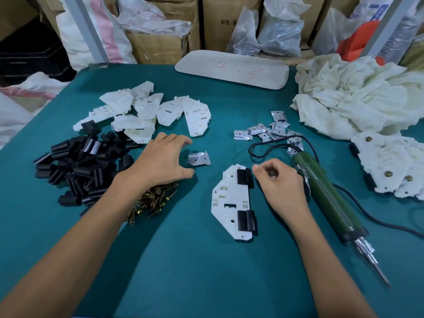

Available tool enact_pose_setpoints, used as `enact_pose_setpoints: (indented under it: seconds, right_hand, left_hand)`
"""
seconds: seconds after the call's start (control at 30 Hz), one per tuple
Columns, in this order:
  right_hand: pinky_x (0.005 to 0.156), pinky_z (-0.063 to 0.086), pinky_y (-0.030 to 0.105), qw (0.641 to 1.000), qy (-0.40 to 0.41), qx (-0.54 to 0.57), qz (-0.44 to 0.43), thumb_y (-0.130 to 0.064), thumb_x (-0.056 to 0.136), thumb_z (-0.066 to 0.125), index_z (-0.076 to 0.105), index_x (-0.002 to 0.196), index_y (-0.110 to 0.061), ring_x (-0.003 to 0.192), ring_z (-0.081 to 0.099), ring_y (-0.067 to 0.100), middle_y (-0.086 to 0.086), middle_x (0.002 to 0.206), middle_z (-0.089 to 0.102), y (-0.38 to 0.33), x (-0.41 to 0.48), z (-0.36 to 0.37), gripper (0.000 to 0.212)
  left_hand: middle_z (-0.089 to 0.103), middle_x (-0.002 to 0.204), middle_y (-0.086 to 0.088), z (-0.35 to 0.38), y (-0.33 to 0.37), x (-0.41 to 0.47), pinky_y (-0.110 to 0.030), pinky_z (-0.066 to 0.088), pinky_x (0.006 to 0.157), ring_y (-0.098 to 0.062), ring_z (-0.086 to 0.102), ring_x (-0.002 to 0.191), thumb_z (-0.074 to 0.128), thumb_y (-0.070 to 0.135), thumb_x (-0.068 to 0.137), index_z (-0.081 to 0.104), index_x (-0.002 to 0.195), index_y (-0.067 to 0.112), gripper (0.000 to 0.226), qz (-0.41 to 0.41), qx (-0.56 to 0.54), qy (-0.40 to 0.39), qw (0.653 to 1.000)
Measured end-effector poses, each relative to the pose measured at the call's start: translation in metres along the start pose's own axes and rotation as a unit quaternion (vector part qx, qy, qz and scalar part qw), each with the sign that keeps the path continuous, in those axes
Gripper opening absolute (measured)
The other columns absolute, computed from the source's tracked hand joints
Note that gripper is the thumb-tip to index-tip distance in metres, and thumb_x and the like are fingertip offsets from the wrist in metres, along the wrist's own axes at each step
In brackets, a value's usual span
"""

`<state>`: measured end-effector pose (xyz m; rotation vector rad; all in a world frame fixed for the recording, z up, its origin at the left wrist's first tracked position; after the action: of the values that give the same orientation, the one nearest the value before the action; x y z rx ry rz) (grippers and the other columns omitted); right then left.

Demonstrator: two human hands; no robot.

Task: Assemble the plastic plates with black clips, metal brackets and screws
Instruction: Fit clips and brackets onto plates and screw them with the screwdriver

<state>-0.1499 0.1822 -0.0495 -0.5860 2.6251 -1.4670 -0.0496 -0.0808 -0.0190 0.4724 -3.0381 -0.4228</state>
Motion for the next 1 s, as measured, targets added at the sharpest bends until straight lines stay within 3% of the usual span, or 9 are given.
enact_pose_setpoints:
  seconds: [0.13, 0.2, 0.3, 0.43, 0.57, 0.73, 0.8, 0.9, 1.0]
  right_hand:
    - [0.069, 0.043, 0.03, 0.999, -0.014, -0.042, 0.014, -0.046, 0.094, 0.062, 0.062, 0.073, -0.026, 0.073, 0.06, 0.003, -0.014, 0.071, 0.067, -0.001, 0.003, 0.005, 0.029]
    - [0.071, 0.041, 0.031, 0.997, -0.023, -0.07, 0.017, -0.047, 0.096, 0.058, 0.061, 0.074, -0.028, 0.075, 0.06, 0.002, -0.015, 0.07, 0.066, -0.002, 0.005, 0.006, 0.03]
    - [0.072, 0.037, 0.029, 0.993, -0.046, -0.107, 0.018, -0.043, 0.1, 0.054, 0.063, 0.079, -0.032, 0.075, 0.059, 0.008, -0.02, 0.071, 0.064, -0.004, 0.01, 0.007, 0.025]
    - [0.069, 0.037, 0.031, 0.993, -0.04, -0.112, 0.014, -0.041, 0.1, 0.054, 0.069, 0.081, -0.023, 0.071, 0.059, 0.012, -0.013, 0.067, 0.065, -0.006, 0.009, 0.008, 0.031]
    - [0.07, 0.044, 0.031, 0.996, -0.038, -0.072, 0.02, -0.042, 0.098, 0.055, 0.072, 0.084, -0.02, 0.077, 0.065, 0.014, -0.003, 0.072, 0.07, -0.004, 0.004, 0.005, 0.031]
    - [0.077, 0.056, 0.036, 0.994, -0.076, 0.054, 0.057, -0.051, 0.082, 0.058, 0.076, 0.091, -0.038, 0.078, 0.071, 0.018, -0.012, 0.078, 0.075, -0.001, 0.005, 0.008, 0.025]
    - [0.071, 0.06, 0.039, 0.982, -0.091, 0.148, 0.08, -0.044, 0.079, 0.064, 0.079, 0.089, -0.031, 0.069, 0.072, 0.02, -0.005, 0.079, 0.077, 0.001, 0.005, 0.011, 0.022]
    - [0.079, 0.063, 0.045, 0.969, -0.103, 0.205, 0.095, -0.033, 0.085, 0.07, 0.08, 0.093, -0.021, 0.069, 0.074, 0.022, 0.004, 0.087, 0.078, 0.004, 0.004, 0.013, 0.017]
    - [0.074, 0.061, 0.038, 0.96, -0.121, 0.234, 0.097, -0.026, 0.09, 0.073, 0.079, 0.093, -0.021, 0.07, 0.074, 0.02, 0.007, 0.088, 0.079, 0.004, 0.003, 0.013, 0.008]
  left_hand:
    - [0.066, 0.118, 0.016, -0.002, 0.004, 0.008, -0.043, 0.04, 0.103, -0.018, 0.055, 0.115, 0.079, 0.04, 0.079, 0.044, 0.139, 0.031, 0.07, 0.009, -0.078, -0.04, 0.996]
    - [0.069, 0.109, 0.02, -0.005, 0.006, 0.008, -0.04, 0.046, 0.095, -0.017, 0.059, 0.109, 0.078, 0.036, 0.079, 0.047, 0.136, 0.033, 0.065, 0.016, -0.089, -0.007, 0.996]
    - [0.068, 0.1, 0.027, -0.01, 0.016, -0.001, -0.028, 0.044, 0.088, -0.003, 0.057, 0.103, 0.077, 0.041, 0.076, 0.049, 0.13, 0.04, 0.061, 0.033, -0.163, 0.043, 0.985]
    - [0.066, 0.103, 0.031, -0.01, 0.05, -0.011, -0.016, 0.038, 0.085, 0.005, 0.055, 0.103, 0.071, 0.055, 0.069, 0.042, 0.132, 0.051, 0.069, 0.078, -0.191, 0.008, 0.978]
    - [0.064, 0.108, 0.026, -0.004, 0.07, -0.01, -0.03, 0.042, 0.092, -0.006, 0.05, 0.108, 0.074, 0.04, 0.077, 0.034, 0.141, 0.049, 0.076, 0.097, -0.121, -0.016, 0.988]
    - [0.066, 0.111, 0.024, 0.002, 0.082, -0.011, -0.03, 0.042, 0.092, -0.006, 0.047, 0.106, 0.074, 0.037, 0.077, 0.032, 0.145, 0.049, 0.081, 0.109, -0.123, -0.027, 0.986]
    - [0.066, 0.112, 0.023, 0.004, 0.084, -0.013, -0.03, 0.042, 0.092, -0.005, 0.047, 0.106, 0.075, 0.039, 0.079, 0.032, 0.145, 0.049, 0.08, 0.118, -0.128, -0.012, 0.985]
    - [0.066, 0.109, 0.025, 0.005, 0.081, -0.018, -0.031, 0.044, 0.094, -0.004, 0.048, 0.107, 0.075, 0.04, 0.079, 0.036, 0.143, 0.05, 0.076, 0.124, -0.151, 0.003, 0.981]
    - [0.066, 0.105, 0.027, 0.007, 0.081, -0.023, -0.031, 0.044, 0.094, -0.006, 0.051, 0.107, 0.076, 0.037, 0.079, 0.041, 0.141, 0.047, 0.072, 0.127, -0.169, 0.021, 0.977]
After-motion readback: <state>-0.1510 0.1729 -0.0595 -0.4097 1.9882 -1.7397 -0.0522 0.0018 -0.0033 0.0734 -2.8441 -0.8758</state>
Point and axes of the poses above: each hand's wrist, its own x-axis towards the middle knuckle, its own z-axis out of the palm, y = z × x, the point moved 4 cm from there along x, towards the middle knuckle
